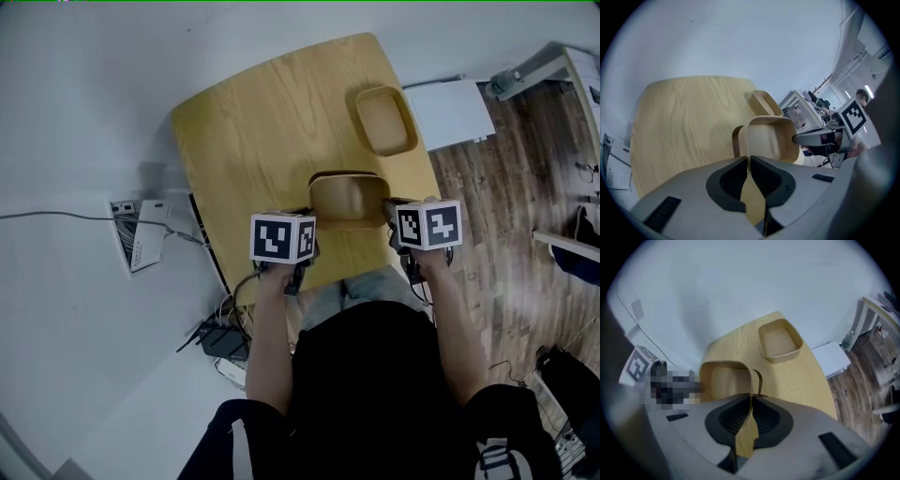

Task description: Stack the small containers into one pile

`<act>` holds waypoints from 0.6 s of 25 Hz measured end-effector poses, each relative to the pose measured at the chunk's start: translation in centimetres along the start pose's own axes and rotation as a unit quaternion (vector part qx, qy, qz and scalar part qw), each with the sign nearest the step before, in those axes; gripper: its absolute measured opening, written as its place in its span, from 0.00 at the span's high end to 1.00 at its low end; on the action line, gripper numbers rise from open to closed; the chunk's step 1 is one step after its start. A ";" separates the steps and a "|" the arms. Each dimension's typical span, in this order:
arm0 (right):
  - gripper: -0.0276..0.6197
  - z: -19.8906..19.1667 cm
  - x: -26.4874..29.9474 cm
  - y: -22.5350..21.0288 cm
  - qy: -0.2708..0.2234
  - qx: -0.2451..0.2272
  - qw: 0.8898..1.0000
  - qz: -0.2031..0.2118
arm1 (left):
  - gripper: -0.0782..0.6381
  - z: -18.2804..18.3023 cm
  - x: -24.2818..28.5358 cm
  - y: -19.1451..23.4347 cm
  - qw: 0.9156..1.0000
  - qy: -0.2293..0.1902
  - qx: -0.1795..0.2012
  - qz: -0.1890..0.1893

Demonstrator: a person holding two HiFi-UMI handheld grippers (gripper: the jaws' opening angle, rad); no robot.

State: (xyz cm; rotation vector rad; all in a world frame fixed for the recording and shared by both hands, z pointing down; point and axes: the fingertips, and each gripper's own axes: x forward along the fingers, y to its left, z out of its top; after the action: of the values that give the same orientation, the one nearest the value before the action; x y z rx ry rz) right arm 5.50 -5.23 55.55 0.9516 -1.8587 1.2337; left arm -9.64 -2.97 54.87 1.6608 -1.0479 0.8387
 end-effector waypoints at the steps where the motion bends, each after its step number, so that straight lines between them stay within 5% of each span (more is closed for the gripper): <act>1: 0.92 -0.2 -0.1 -0.2 -0.002 0.003 1.000 0.000 | 0.85 0.0 0.2 -0.2 1.000 0.002 0.003 -0.001; 15: 0.92 0.5 0.1 0.5 -0.022 0.012 1.000 0.001 | 0.84 0.9 0.0 1.3 1.000 -0.003 0.007 0.015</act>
State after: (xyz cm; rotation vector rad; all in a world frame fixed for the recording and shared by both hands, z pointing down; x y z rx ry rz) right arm 4.96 -5.58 55.23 0.9979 -1.8828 1.2469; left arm -10.74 -4.02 55.07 1.6644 -1.0749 0.8624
